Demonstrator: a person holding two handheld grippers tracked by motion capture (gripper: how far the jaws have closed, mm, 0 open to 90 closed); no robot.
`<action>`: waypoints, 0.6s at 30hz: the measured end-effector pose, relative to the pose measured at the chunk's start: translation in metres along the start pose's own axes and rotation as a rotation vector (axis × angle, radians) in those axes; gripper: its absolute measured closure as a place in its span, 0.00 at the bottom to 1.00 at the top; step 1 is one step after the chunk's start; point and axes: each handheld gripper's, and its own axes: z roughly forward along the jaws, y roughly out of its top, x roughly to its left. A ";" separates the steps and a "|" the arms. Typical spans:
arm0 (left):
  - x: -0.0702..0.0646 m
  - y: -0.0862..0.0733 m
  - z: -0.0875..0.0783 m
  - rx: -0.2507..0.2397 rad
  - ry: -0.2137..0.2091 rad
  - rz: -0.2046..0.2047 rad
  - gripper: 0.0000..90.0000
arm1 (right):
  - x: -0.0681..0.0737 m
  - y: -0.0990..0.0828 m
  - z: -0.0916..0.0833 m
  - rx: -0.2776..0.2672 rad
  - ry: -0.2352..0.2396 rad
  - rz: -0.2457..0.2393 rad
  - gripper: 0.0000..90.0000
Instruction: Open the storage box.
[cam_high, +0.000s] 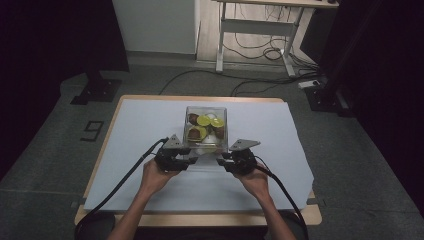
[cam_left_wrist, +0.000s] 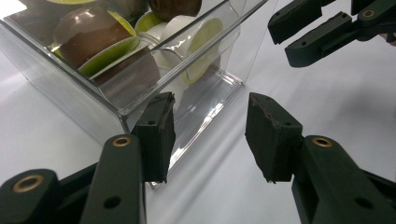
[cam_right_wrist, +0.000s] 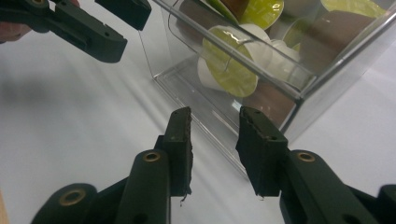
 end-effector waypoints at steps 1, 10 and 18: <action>0.000 0.000 0.000 -0.002 -0.001 -0.002 0.58 | 0.000 0.001 0.001 0.001 0.000 0.002 0.73; 0.001 0.004 0.008 0.020 -0.008 0.002 0.61 | 0.001 0.007 0.009 0.004 -0.022 -0.003 0.75; 0.000 0.006 0.012 0.014 -0.009 0.004 0.65 | 0.001 0.009 0.013 0.004 -0.040 0.007 0.78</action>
